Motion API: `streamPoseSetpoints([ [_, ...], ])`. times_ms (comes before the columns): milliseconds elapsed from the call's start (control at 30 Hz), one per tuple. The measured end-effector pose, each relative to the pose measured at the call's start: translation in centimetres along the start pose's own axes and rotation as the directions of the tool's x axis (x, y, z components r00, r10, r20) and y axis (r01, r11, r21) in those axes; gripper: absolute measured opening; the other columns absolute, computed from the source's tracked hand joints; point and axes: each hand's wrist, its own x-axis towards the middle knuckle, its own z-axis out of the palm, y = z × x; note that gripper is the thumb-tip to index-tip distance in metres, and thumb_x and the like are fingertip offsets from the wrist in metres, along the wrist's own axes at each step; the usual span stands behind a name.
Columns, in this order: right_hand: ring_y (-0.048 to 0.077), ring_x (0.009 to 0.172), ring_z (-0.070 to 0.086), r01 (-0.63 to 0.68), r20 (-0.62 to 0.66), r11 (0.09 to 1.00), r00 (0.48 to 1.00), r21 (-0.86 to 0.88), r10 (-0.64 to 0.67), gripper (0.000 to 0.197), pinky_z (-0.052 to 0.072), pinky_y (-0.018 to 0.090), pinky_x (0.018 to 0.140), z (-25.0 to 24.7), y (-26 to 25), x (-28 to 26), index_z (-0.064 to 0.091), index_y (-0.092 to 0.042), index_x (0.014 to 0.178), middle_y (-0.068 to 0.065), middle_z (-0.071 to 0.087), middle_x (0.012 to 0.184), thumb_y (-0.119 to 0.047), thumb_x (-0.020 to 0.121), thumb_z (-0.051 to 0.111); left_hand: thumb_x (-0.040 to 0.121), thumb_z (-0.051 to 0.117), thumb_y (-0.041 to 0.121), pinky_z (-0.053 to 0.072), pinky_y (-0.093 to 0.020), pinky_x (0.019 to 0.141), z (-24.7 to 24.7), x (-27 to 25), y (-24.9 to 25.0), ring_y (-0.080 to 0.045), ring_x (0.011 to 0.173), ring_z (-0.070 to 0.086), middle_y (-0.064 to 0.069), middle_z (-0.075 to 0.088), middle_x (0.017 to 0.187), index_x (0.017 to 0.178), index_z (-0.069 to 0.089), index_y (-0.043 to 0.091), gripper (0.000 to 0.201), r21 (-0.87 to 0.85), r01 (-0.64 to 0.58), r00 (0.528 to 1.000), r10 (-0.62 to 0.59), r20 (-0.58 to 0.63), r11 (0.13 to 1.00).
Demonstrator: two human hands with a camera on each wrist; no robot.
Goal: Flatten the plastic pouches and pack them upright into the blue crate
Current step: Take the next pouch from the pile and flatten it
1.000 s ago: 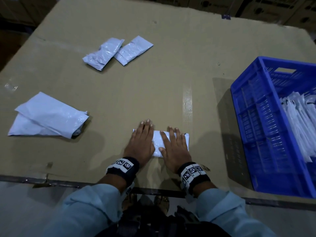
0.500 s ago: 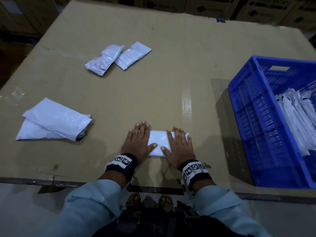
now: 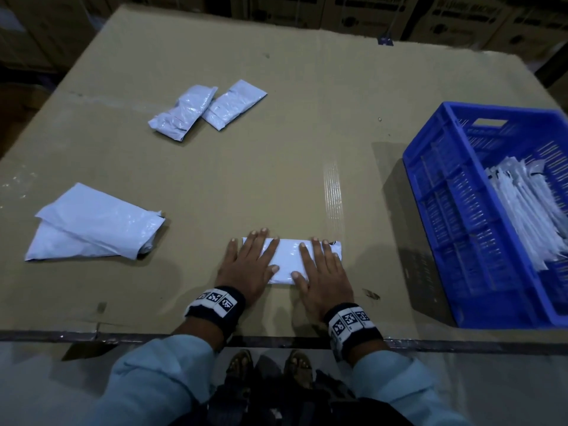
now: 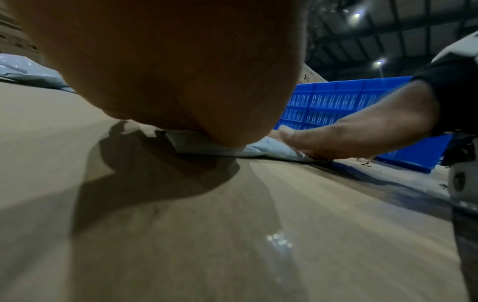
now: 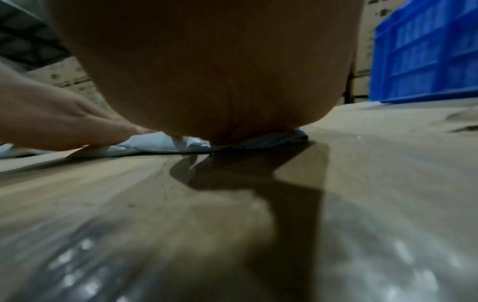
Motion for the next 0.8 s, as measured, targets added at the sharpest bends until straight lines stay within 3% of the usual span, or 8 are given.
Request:
streamPoseSetpoints([
  [133, 0.018, 0.156, -0.014, -0.129, 0.057, 0.991, 0.990, 0.037, 0.126, 0.073, -0.003, 0.049, 0.125, 0.2, 0.0, 0.2, -0.007, -0.037, 0.161, -0.003, -0.014, 0.170, -0.067, 0.095, -0.002, 0.089, -0.010, 0.069, -0.009, -0.058, 0.119, 0.0, -0.2, -0.1, -0.029, 0.158, 0.002, -0.010, -0.002, 0.171, 0.164, 0.006, 0.019, 0.092, 0.019, 0.114, 0.993, -0.115, 0.025, 0.993],
  [233, 0.020, 0.155, -0.017, -0.271, 0.059, 0.962, 0.962, 0.037, 0.268, 0.073, 0.001, 0.054, 0.124, 0.1, -0.9, 0.4, -0.009, -0.038, 0.160, -0.004, -0.018, 0.169, -0.069, 0.096, 0.002, 0.080, -0.019, 0.080, -0.023, -0.056, 0.114, -0.1, -0.5, -0.8, -0.029, 0.157, -0.005, -0.010, -0.008, 0.171, 0.164, 0.000, 0.019, 0.106, 0.032, 0.174, 0.984, -0.175, 0.030, 0.984],
  [400, 0.037, 0.154, 0.000, -0.388, -0.004, 0.922, 0.922, -0.018, 0.388, 0.083, 0.005, 0.056, 0.123, -0.1, -1.9, 0.0, 0.009, -0.032, 0.162, 0.000, 0.001, 0.171, -0.077, 0.092, 0.013, 0.089, 0.010, 0.084, -0.035, -0.058, 0.102, -1.6, -0.7, -1.6, -0.029, 0.155, -0.018, -0.007, -0.015, 0.170, 0.163, -0.003, 0.022, 0.097, 0.048, 0.144, 0.984, -0.148, 0.097, 0.988],
  [533, 0.044, 0.152, 0.012, -0.332, -0.023, 0.941, 0.943, -0.059, 0.331, 0.090, 0.007, 0.056, 0.124, -2.6, -1.8, 0.2, 0.021, -0.016, 0.161, 0.015, 0.030, 0.162, -0.071, 0.092, 0.038, 0.087, 0.053, 0.074, -0.022, -0.061, 0.113, -3.4, 0.0, -2.6, -0.029, 0.157, -0.003, -0.003, 0.023, 0.165, 0.150, 0.033, 0.026, 0.081, -0.112, 0.079, 0.996, -0.075, 0.041, 0.991],
  [633, 0.042, 0.151, 0.017, -0.277, -0.066, 0.961, 0.959, -0.024, 0.275, 0.084, 0.014, 0.052, 0.124, -5.3, -1.7, -0.4, 0.019, -0.017, 0.162, 0.017, 0.037, 0.156, -0.055, 0.096, 0.054, 0.079, 0.075, 0.054, 0.012, -0.053, 0.119, -5.9, 0.5, -2.5, -0.026, 0.126, 0.054, 0.006, 0.061, 0.116, 0.119, 0.046, 0.030, 0.055, -0.465, 0.060, 0.998, -0.068, 0.000, 0.883],
  [700, 0.040, 0.148, 0.024, -0.224, -0.097, 0.975, 0.970, 0.004, 0.223, 0.069, 0.016, 0.049, 0.123, -7.4, -1.5, -0.7, 0.037, -0.015, 0.155, 0.015, 0.046, 0.148, -0.047, 0.097, 0.057, 0.075, 0.079, 0.044, 0.044, -0.034, 0.083, -8.4, 0.7, -1.8, -0.029, 0.086, 0.061, 0.005, 0.062, 0.094, 0.108, 0.046, 0.029, 0.049, -0.646, 0.019, 0.999, -0.038, -0.016, 0.763],
  [733, 0.037, 0.144, 0.032, -0.195, -0.105, 0.981, 0.975, 0.003, 0.194, 0.058, 0.019, 0.048, 0.121, -8.6, -1.4, -0.9, 0.048, -0.016, 0.145, 0.012, 0.053, 0.140, -0.045, 0.096, 0.059, 0.076, 0.082, 0.037, 0.044, -0.031, 0.067, -9.8, 0.8, -1.2, -0.030, 0.077, 0.059, 0.000, 0.064, 0.090, 0.108, 0.046, 0.028, 0.049, -0.682, -0.007, 0.999, -0.020, -0.032, 0.732],
  [800, 0.033, 0.123, 0.053, -0.176, -0.132, 0.984, 0.975, 0.028, 0.178, 0.032, 0.033, 0.042, 0.109, -11.0, -0.9, -1.1, 0.060, -0.019, 0.115, 0.007, 0.065, 0.116, -0.041, 0.092, 0.065, 0.078, 0.085, 0.023, 0.045, -0.032, 0.060, -12.5, 1.2, 0.2, -0.027, 0.073, 0.060, -0.005, 0.067, 0.088, 0.112, 0.048, 0.030, 0.051, -0.685, -0.074, 0.995, 0.007, -0.101, 0.725],
])
